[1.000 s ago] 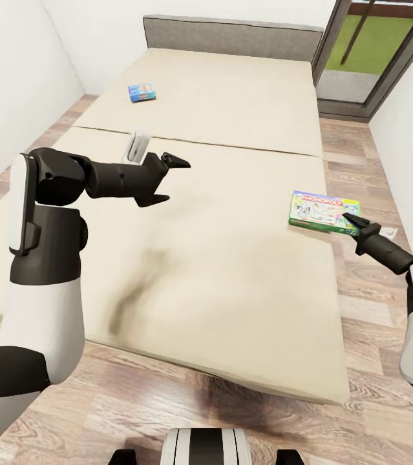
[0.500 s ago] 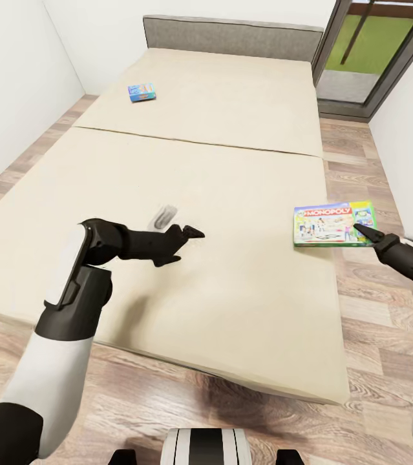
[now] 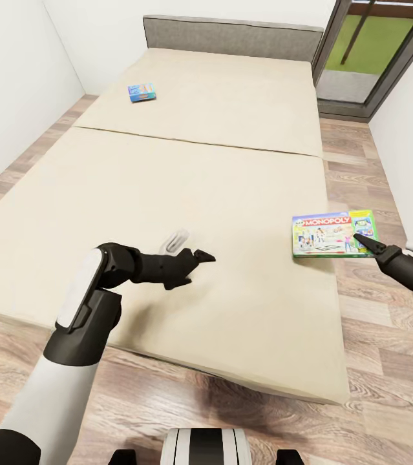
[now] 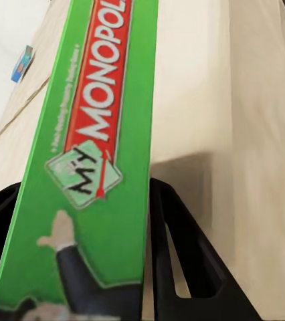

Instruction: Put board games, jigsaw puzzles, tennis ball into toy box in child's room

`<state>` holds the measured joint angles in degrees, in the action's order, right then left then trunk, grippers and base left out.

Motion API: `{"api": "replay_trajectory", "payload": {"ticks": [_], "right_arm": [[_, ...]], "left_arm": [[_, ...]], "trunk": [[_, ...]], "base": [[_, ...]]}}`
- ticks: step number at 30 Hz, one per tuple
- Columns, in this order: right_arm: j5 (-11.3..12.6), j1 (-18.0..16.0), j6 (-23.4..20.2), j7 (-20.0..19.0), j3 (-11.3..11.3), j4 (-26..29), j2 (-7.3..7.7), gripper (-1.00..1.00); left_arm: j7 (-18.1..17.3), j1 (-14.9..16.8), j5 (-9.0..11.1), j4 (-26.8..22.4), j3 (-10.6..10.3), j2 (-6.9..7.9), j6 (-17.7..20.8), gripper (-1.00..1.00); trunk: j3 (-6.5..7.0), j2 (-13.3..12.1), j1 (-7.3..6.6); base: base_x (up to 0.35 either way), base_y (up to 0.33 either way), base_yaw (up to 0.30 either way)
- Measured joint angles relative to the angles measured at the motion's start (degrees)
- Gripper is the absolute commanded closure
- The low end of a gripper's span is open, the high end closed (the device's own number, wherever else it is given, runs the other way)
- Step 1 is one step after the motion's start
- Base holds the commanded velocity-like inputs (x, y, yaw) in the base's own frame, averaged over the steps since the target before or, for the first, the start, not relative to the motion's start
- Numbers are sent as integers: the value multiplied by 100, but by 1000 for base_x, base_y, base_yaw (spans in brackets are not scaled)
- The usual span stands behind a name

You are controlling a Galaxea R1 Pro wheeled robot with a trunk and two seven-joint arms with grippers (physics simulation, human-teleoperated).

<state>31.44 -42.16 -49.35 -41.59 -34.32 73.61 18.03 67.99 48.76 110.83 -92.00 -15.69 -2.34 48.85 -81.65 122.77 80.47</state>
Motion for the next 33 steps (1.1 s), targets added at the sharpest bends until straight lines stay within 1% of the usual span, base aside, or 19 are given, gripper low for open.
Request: {"api": "replay_trajectory", "payload": {"ticks": [2,3,4,7,8,11,17,20,24,26,33], "right_arm": [[9,73,2,-52,2,53,6,100],[8,74,2,-53,2,54,6,100],[12,107,3,-78,3,76,6,100],[32,186,7,-130,9,126,-1,100],[32,186,6,-131,9,126,-1,100],[47,227,14,-157,17,152,-7,100],[55,253,15,-177,30,169,-20,100],[63,260,12,-182,74,186,-21,100],[105,265,9,-185,223,208,0,100],[49,267,10,-185,311,216,12,100],[-217,270,24,-159,443,221,-6,100]], "left_arm": [[-41,-83,-2,-2,-105,-31,-12,-100],[-41,-84,-2,-2,-107,-32,-13,-100],[-57,-124,-16,-2,-155,-45,-18,-100],[-89,-249,-138,-5,-267,-89,-27,-100],[-87,-250,-141,-5,-268,-89,-25,-100],[-99,-358,-286,-6,-330,-130,-18,-100],[-112,-438,-385,-7,-364,-153,-14,-100],[-118,-458,-410,-8,-372,-158,-14,-100],[-124,-478,-431,-8,-379,-162,-14,-100],[-135,-490,-431,-8,-380,-163,-16,-100],[-225,-568,-430,-9,-361,-150,-27,-100]], "trunk": [[0,0,0],[0,0,0],[0,0,0],[1,0,-1],[1,0,0],[0,0,0],[0,0,0],[0,0,0],[1,0,0],[38,-79,-44],[186,-360,-197]], "base": [[0,0,0],[0,0,0],[0,0,0],[0,0,0],[0,0,0],[0,0,0],[0,0,0],[0,0,0],[0,0,0],[0,0,0],[0,0,0]]}}
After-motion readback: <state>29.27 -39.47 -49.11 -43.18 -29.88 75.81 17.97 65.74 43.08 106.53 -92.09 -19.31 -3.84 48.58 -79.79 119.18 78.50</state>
